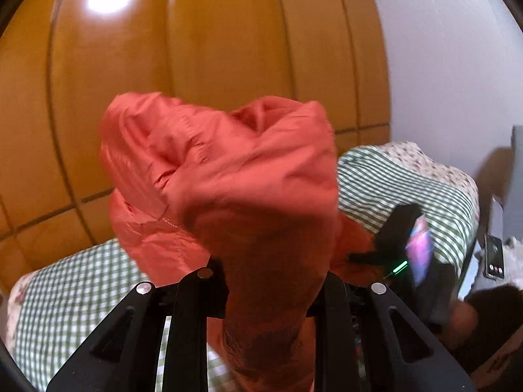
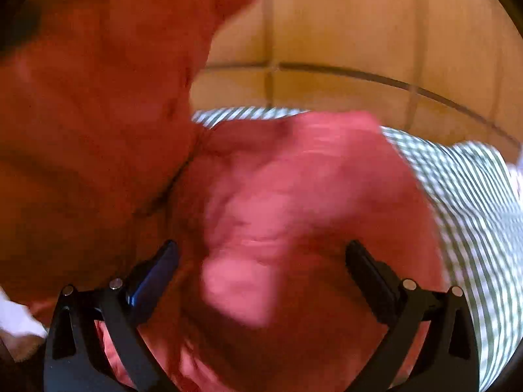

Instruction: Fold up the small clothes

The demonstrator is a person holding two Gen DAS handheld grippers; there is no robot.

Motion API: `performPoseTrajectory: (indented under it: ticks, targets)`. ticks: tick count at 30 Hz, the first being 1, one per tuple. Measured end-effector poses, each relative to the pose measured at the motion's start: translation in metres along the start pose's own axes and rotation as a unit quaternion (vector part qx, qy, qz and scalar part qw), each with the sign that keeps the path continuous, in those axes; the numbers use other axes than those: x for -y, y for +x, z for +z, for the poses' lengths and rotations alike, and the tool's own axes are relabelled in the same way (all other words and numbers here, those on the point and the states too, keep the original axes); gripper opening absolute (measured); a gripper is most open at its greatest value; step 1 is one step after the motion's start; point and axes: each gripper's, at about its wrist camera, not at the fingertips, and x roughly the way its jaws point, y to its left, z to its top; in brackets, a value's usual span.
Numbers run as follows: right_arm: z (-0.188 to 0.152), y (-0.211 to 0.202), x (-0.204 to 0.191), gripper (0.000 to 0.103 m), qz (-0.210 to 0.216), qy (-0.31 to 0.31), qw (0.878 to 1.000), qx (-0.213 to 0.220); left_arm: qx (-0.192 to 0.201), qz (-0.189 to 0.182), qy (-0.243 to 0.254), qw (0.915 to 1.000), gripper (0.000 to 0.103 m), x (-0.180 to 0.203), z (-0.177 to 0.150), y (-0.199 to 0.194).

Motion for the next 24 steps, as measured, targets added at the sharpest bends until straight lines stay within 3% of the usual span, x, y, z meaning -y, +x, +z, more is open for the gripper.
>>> performPoseTrajectory:
  ticks: [4,8,13,17,20,24]
  targets:
    - [-0.006,-0.024,0.055,0.101,-0.002,0.112,0.994,0.007,-0.016,-0.026,0.0,0.9995,0.021,0.012,0.001,0.021]
    - [-0.019,-0.031,0.097,0.101,-0.033,0.176,0.984,-0.006,-0.033,-0.056,0.017,0.9978,0.022,0.037,-0.003,0.043]
    - [-0.038,-0.008,0.122,0.101,-0.025,0.226,0.97,-0.085,-0.051,-0.076,0.048,0.9947,0.022,0.059,-0.013,0.06]
    - [-0.045,-0.014,0.122,0.101,-0.014,0.211,0.975,-0.071,-0.058,-0.081,0.087,0.9912,0.022,0.078,-0.021,0.07]
    - [-0.052,-0.021,0.118,0.101,-0.004,0.209,0.976,-0.069,-0.071,-0.086,0.088,0.9899,0.028,0.087,-0.026,0.076]
    - [-0.057,-0.038,0.129,0.101,-0.006,0.237,0.97,-0.058,-0.088,-0.094,0.085,0.9881,0.049,0.095,-0.033,0.083]
